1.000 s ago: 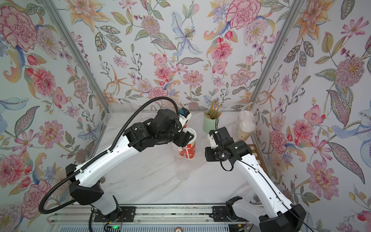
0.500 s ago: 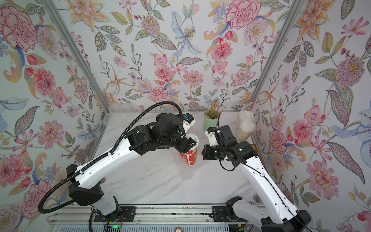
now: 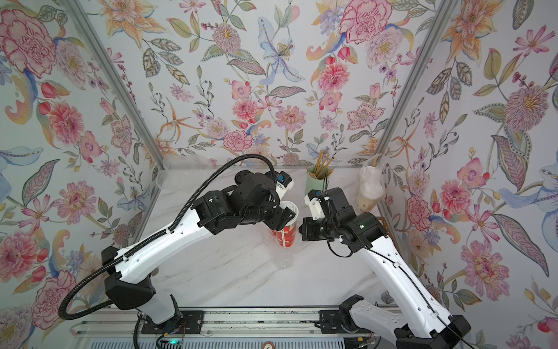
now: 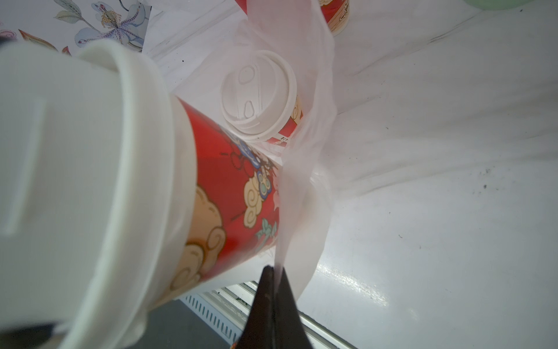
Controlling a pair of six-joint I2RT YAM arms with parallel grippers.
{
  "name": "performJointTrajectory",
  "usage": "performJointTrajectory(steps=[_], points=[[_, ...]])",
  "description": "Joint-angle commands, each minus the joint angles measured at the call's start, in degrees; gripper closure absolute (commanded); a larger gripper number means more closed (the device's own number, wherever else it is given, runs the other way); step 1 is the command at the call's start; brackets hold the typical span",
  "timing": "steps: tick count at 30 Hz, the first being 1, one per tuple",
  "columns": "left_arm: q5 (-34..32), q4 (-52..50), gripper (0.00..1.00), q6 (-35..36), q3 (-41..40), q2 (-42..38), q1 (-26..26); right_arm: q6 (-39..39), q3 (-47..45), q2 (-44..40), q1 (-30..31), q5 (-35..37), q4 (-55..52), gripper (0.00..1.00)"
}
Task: Pack milk tea into plastic carrier bags
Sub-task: Place the milk tea cup in the plastic carrier bag.
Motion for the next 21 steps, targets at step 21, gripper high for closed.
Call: performJointTrajectory(steps=[21], points=[[4.2, 11.1, 0.57, -1.0, -14.8, -2.7, -0.6, 1.1, 2.3, 0.0, 0.3, 1.1, 0.7, 1.0]])
